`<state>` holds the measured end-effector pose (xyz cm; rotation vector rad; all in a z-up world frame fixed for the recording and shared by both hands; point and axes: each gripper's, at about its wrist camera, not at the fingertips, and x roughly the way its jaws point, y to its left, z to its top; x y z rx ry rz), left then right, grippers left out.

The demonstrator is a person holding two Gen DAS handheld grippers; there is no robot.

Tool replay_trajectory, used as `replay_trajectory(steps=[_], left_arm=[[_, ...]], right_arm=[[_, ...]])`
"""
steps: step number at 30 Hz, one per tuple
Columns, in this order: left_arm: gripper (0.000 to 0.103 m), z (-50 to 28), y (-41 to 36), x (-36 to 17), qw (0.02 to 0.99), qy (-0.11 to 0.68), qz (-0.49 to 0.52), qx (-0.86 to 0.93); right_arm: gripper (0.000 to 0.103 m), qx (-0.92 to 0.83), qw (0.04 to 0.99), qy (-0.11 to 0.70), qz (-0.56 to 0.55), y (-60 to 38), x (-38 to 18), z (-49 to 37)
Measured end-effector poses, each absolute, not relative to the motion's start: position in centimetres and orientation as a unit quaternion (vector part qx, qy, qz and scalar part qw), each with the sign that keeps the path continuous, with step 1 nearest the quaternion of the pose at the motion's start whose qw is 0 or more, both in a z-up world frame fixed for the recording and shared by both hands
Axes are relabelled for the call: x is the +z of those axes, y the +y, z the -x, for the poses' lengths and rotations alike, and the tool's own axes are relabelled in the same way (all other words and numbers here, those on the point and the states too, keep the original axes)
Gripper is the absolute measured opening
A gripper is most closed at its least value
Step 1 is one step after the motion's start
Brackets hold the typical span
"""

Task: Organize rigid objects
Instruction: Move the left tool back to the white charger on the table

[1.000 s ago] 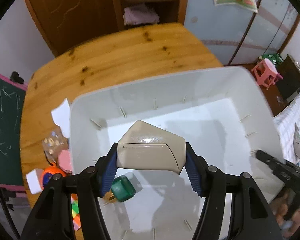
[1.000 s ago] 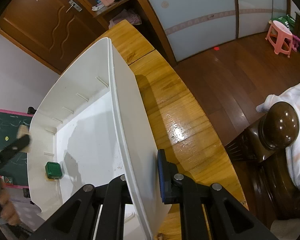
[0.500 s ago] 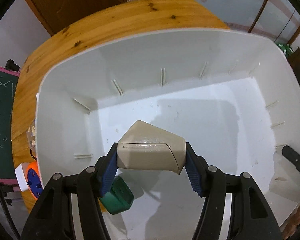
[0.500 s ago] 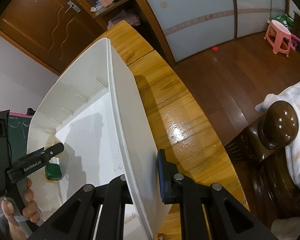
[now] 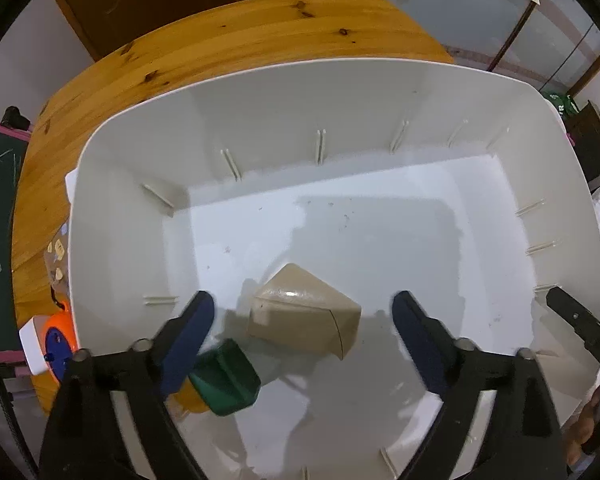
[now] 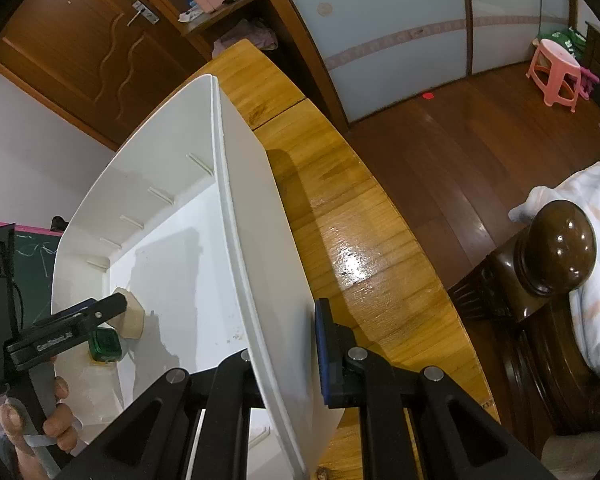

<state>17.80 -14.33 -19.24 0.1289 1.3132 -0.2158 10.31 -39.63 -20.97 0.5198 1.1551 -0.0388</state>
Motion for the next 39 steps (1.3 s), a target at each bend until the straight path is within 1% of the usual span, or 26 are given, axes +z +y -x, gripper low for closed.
replay_trajectory(steps=[7,13,23,39], left_arm=[[0.093,-16.1,-13.0,-17.0,0.788,0.604,-0.041,-0.110],[0.093,-14.9,-11.6,-13.9,0.810,0.575,-0.046,-0.110],[0.093,-12.3,-6.1,-9.3,0.846,0.524,-0.043,-0.088],[0.093,-8.0,2.3,-4.4,0.879,0.476,0.003,-0.022]], right_arm=[[0.011,-0.021,0.806,0.540,-0.241,-39.5,-20.9,-10.4],[0.011,-0.022,0.803,0.542,-0.247,-39.6,-20.9,-10.5],[0.012,-0.018,0.802,0.542,-0.249,-39.9,-21.0,-10.5],[0.012,-0.027,0.801,0.543,-0.251,-39.6,-21.1,-10.5]])
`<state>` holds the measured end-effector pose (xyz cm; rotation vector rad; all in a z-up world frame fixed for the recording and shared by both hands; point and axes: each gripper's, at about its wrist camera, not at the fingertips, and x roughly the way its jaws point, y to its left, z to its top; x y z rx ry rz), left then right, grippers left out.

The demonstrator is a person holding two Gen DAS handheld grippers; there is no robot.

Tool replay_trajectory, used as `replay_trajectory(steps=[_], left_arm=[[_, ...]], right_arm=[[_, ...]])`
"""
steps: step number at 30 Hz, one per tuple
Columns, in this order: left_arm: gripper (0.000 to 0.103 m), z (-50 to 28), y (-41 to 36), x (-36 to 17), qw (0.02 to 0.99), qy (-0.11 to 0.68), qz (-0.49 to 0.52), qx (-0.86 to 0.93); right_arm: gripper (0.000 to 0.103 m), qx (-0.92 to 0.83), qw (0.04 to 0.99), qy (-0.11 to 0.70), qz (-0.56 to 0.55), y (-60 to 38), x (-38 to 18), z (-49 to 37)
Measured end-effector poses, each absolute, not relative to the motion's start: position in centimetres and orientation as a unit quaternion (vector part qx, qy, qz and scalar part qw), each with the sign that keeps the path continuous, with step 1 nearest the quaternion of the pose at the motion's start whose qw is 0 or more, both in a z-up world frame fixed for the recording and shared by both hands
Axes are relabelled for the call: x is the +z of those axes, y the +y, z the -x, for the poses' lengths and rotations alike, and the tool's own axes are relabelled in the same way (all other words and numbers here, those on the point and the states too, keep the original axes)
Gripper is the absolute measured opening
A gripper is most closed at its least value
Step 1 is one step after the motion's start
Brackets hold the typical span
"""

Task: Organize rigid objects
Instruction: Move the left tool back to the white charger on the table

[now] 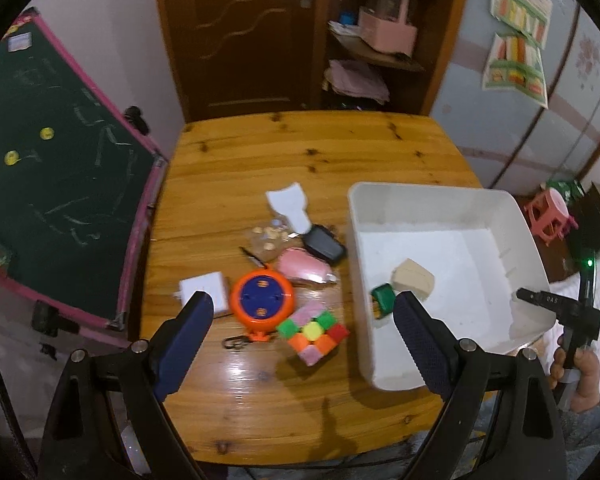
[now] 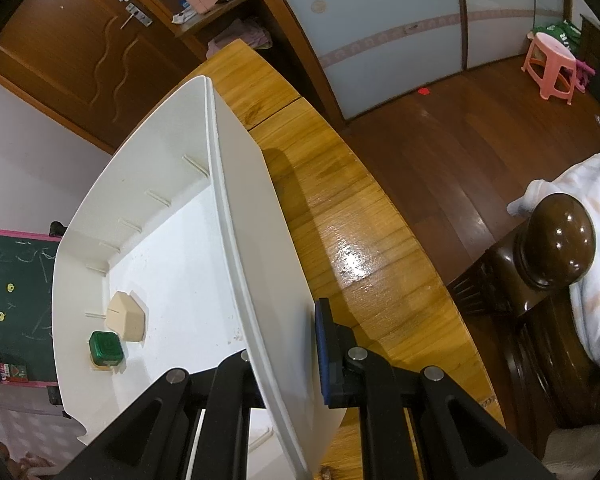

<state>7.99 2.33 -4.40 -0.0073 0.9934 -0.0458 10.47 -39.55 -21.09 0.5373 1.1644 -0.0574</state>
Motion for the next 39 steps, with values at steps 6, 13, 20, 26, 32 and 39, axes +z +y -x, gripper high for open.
replay_trajectory(steps=[6,13,20,26,32,39], left_arm=[[0.093,-7.2,6.5,-3.3,0.887,0.461,0.033,0.018],[0.093,-8.1,10.8,-5.4,0.874,0.478,0.068,0.061],[0.093,-11.0,13.2,-10.3,0.840,0.524,0.090,0.104],[0.093,-13.6,14.7,-13.9,0.808,0.562,0.126,0.126],[0.093,-15.3,14.6,-16.7,0.776,0.602,0.133,0.136],[0.093,-16.2,14.5,-18.5,0.756,0.623,0.157,0.126]], right_arm=[[0.011,-0.036,0.800,0.547,-0.243,-39.2,-21.0,-10.7],[0.011,-0.047,0.799,0.553,-0.234,-38.9,-20.9,-10.8],[0.011,-0.056,0.796,0.558,-0.228,-38.8,-20.9,-10.9],[0.011,-0.063,0.794,0.562,-0.225,-38.6,-21.1,-11.1],[0.011,-0.065,0.791,0.565,-0.223,-38.5,-21.2,-11.2],[0.011,-0.063,0.792,0.566,-0.220,-38.4,-21.2,-11.2]])
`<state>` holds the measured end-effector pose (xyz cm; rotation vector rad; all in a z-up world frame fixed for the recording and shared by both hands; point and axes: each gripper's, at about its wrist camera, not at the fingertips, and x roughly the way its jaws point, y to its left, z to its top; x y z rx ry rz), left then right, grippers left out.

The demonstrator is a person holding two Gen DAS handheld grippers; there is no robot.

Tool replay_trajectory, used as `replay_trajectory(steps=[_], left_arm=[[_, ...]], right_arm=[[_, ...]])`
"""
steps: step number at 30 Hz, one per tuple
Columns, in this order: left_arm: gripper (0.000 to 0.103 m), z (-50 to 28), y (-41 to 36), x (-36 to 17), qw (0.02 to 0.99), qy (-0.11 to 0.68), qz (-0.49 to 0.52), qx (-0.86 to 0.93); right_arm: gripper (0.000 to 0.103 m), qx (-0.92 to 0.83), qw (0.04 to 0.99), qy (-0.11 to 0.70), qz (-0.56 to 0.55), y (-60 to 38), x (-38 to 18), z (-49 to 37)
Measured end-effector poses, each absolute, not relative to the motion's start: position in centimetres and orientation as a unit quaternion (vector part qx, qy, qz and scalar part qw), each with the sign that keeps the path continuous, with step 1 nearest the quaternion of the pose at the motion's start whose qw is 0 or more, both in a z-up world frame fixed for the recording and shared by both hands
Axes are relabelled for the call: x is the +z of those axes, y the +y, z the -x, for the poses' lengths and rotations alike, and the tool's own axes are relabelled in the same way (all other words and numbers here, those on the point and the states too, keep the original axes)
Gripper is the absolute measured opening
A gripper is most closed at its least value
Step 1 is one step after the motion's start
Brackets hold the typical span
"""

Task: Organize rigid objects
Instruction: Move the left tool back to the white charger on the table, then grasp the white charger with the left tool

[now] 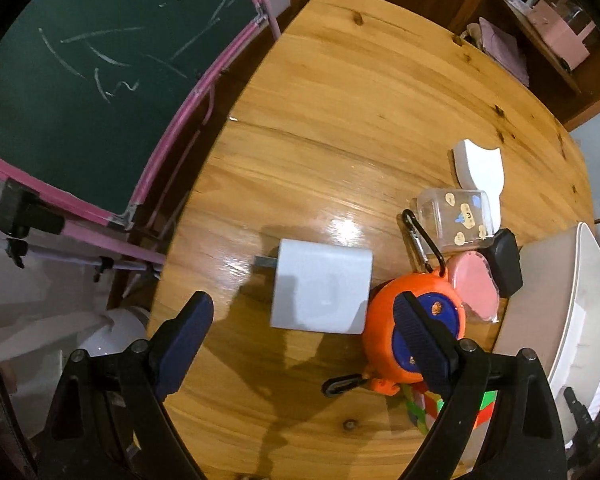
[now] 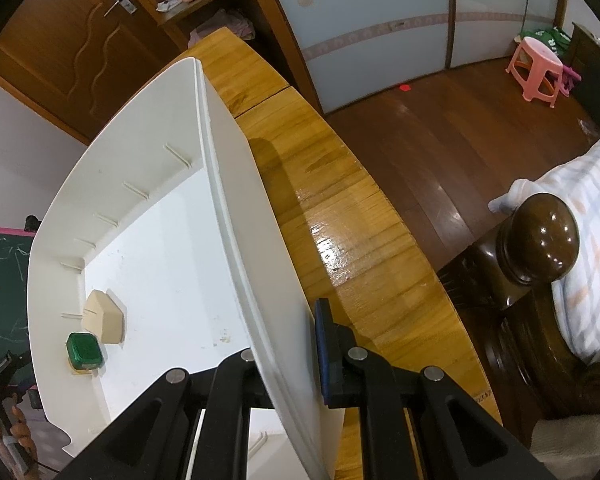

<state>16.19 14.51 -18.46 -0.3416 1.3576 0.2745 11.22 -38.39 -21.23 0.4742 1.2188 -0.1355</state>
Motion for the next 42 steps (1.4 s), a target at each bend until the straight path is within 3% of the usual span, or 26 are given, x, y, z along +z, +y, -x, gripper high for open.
replay_trajectory(steps=[17,25,27,42], left_arm=[[0.092,-17.6,14.6,-20.8,0.732,0.640,0.165,0.166],[0.074,-17.3,14.8,-21.9,0.721,0.645,0.187,0.172],[0.063,-17.3,14.6,-21.9,0.723,0.644,0.192,0.162],[0.059,-15.0,13.4,-19.0,0.755,0.617,0.153,0.165]], right_arm=[[0.011,-0.061,0.791,0.567,-0.223,-38.5,-21.2,-11.3],[0.011,-0.061,0.791,0.567,-0.223,-38.4,-21.2,-11.3],[0.011,-0.061,0.791,0.567,-0.223,-38.4,-21.2,-11.3],[0.011,-0.055,0.792,0.564,-0.226,-38.4,-21.6,-11.0]])
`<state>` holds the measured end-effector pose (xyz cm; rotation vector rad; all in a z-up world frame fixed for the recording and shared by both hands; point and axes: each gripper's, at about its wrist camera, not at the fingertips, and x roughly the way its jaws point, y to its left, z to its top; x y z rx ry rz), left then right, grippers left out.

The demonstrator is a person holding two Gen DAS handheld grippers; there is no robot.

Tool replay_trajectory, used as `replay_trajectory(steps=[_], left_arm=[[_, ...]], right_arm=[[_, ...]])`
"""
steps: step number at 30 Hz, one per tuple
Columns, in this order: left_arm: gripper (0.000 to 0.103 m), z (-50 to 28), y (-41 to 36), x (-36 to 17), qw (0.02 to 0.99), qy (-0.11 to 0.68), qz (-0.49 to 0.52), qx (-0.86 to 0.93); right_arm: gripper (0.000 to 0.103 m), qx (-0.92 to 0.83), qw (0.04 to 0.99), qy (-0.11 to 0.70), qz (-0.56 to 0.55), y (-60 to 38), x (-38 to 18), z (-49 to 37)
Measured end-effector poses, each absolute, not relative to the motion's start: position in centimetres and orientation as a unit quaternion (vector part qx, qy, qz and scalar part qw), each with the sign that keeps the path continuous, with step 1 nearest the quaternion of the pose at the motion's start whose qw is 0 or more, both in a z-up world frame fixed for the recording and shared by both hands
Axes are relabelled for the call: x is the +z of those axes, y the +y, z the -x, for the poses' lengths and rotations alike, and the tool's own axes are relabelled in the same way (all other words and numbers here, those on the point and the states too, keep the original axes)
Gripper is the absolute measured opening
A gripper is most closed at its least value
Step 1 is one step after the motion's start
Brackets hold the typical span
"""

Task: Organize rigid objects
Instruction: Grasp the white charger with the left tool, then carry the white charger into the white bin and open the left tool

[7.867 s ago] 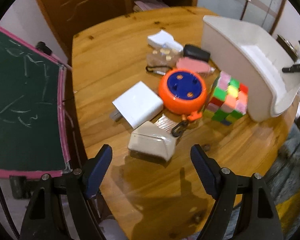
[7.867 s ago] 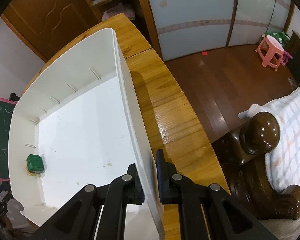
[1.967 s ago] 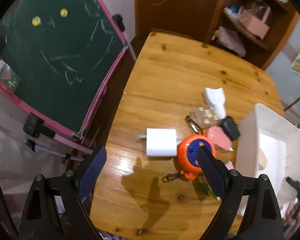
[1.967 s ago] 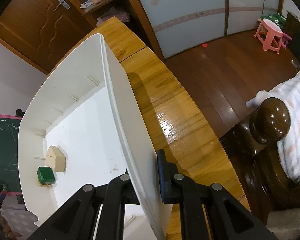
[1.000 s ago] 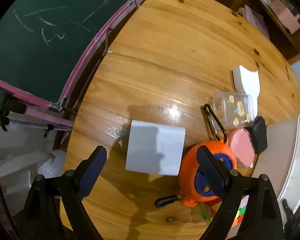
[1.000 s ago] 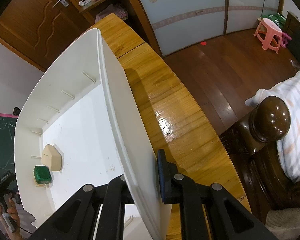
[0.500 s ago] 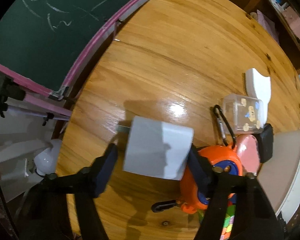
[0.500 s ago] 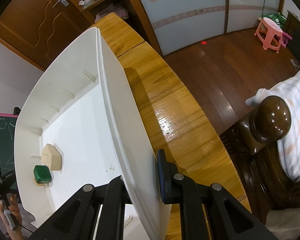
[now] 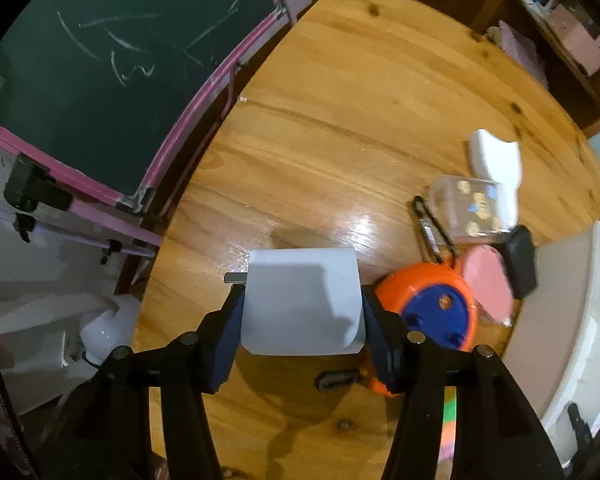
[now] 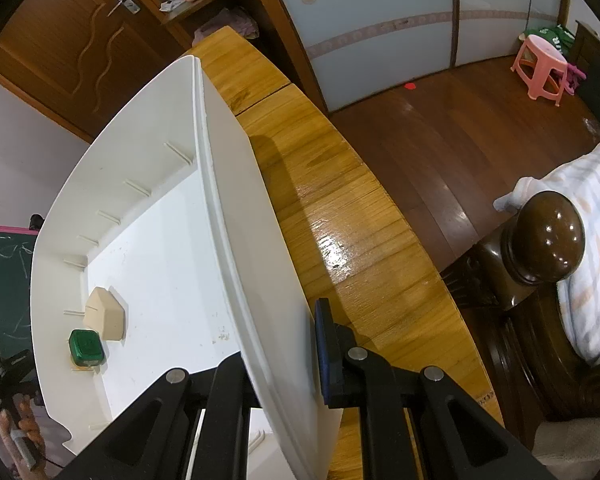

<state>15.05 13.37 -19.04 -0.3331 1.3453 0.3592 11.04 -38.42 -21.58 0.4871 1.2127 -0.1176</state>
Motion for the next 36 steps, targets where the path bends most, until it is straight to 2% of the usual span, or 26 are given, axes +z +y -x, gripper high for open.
replay_trajectory(steps=[12,22,29,36], left_arm=[[0.059,-13.9,9.0,-12.1,0.805,0.573,0.114,0.105],[0.059,-13.1,1.1,-5.0,0.851,0.521,0.061,-0.003],[0.059,-13.2,-4.8,-3.9,0.856,0.512,0.015,-0.065],[0.059,-14.6,-10.6,-5.9,0.851,0.515,-0.035,-0.095]], right_arm=[[0.011,-0.046,0.793,0.560,-0.235,-39.0,-21.8,-10.8],[0.011,-0.037,0.792,0.561,-0.239,-39.5,-22.0,-10.7],[0.011,-0.029,0.792,0.560,-0.241,-39.5,-21.9,-10.7],[0.011,-0.027,0.794,0.560,-0.237,-39.3,-21.8,-10.6]])
